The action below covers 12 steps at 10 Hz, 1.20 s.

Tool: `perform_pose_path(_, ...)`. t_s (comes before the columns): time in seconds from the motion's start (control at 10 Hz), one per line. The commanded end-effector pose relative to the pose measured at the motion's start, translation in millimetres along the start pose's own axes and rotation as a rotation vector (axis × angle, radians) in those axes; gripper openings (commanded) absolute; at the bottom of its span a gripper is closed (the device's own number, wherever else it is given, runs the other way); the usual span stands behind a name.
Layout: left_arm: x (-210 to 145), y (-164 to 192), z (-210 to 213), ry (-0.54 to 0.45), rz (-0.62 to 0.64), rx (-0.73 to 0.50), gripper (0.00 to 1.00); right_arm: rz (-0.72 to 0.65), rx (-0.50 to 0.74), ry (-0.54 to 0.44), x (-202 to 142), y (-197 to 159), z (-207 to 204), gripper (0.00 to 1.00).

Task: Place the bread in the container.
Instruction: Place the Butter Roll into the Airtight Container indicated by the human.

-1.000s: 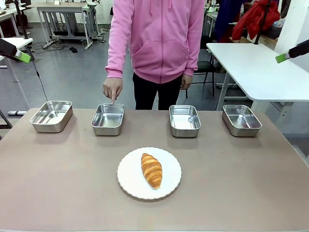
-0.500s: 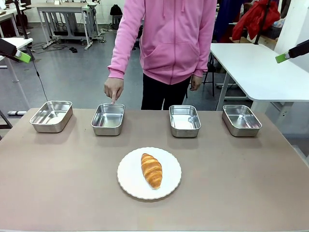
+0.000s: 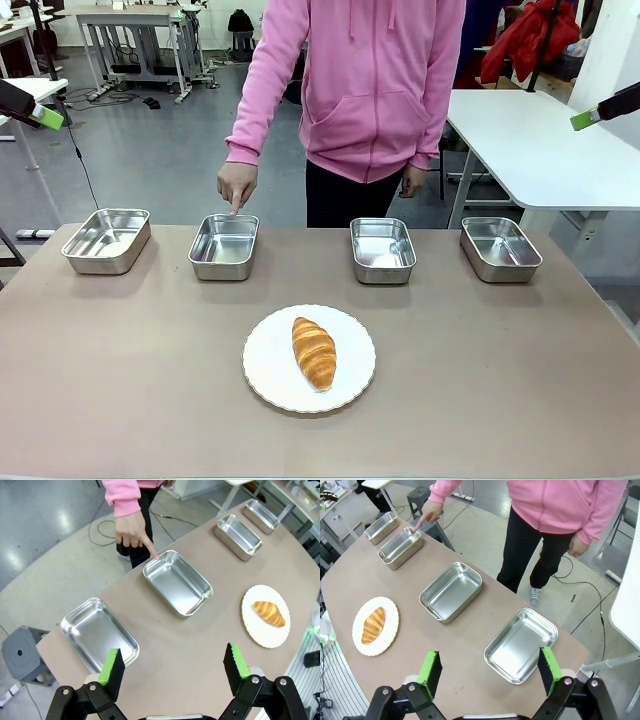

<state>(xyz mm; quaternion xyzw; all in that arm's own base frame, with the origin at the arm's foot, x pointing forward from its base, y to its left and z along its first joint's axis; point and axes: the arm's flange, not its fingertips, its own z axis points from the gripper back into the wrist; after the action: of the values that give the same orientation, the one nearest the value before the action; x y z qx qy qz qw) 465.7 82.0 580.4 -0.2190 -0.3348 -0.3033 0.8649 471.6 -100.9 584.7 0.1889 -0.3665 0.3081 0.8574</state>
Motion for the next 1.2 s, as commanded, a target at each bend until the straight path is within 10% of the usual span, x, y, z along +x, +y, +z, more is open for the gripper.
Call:
perform_pose_path(0.0, -0.8, -0.7, 2.3, -0.023, -0.011, -0.017, 1.00, -0.001, 0.008, -0.012, -0.3, 0.7, -1.5, 1.00)
perform_pose_path(0.4, 0.0, 0.0, 0.0, 0.000, 0.000, 0.000, 1.00, -0.001, 0.008, -0.012, -0.3, 0.7, -1.5, 1.00)
perform_pose_path(0.8, 76.6, -139.2, -38.4, 0.151, 0.040, 0.150, 1.00, -0.001, 0.008, -0.012, -0.3, 0.7, -1.5, 1.00)
perform_pose_path(1.1, 111.9, -225.1, -121.1, 0.309, 0.326, 0.191, 1.00, -0.001, 0.008, -0.012, -0.3, 0.7, -1.5, 1.00)
